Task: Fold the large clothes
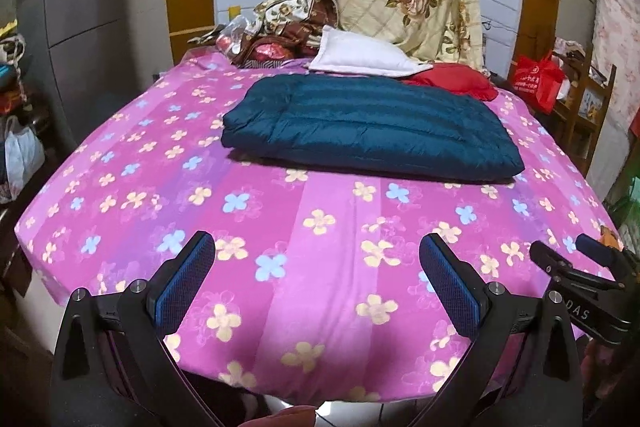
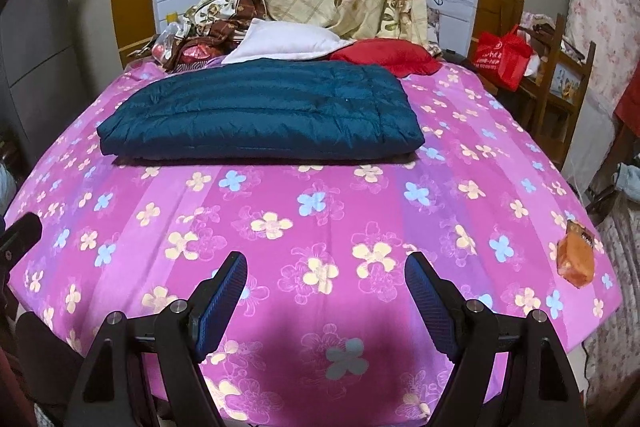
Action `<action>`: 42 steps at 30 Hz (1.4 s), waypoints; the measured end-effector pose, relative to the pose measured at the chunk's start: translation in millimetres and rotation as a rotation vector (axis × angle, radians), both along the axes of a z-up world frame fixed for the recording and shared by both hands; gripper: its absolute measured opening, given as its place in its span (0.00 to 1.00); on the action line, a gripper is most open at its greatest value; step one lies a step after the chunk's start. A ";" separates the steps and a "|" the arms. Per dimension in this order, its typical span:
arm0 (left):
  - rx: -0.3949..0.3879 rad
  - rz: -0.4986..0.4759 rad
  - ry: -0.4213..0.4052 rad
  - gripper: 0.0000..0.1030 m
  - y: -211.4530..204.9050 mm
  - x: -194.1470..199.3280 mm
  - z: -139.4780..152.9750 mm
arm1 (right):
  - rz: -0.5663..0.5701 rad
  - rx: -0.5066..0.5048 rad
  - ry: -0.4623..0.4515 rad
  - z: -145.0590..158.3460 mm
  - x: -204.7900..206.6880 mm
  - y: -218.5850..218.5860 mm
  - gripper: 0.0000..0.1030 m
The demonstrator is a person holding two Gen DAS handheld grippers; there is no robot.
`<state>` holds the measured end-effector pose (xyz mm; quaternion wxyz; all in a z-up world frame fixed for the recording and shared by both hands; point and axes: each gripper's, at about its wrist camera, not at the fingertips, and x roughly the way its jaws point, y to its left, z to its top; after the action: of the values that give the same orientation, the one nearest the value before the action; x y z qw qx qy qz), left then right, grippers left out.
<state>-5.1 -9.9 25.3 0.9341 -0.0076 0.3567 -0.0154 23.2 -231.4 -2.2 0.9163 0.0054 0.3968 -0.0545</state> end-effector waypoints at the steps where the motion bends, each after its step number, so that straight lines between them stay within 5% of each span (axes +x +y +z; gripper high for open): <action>1: 0.000 -0.005 0.012 0.99 -0.1 -0.1 -0.4 | -0.003 0.001 -0.002 0.5 -0.2 0.0 0.77; 18: 0.071 -0.039 0.072 0.99 -17.5 2.1 -15.5 | -0.051 -0.009 0.025 -9.0 1.1 -7.1 0.77; 42: 0.057 -0.059 0.131 0.99 -21.0 8.8 -28.9 | -0.039 -0.056 0.061 -19.3 7.3 1.5 0.77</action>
<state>3.6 -31.0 -3.6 0.9077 0.0285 0.4174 -0.0323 30.5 -229.9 -21.5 0.9022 -0.0141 0.4229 -0.0838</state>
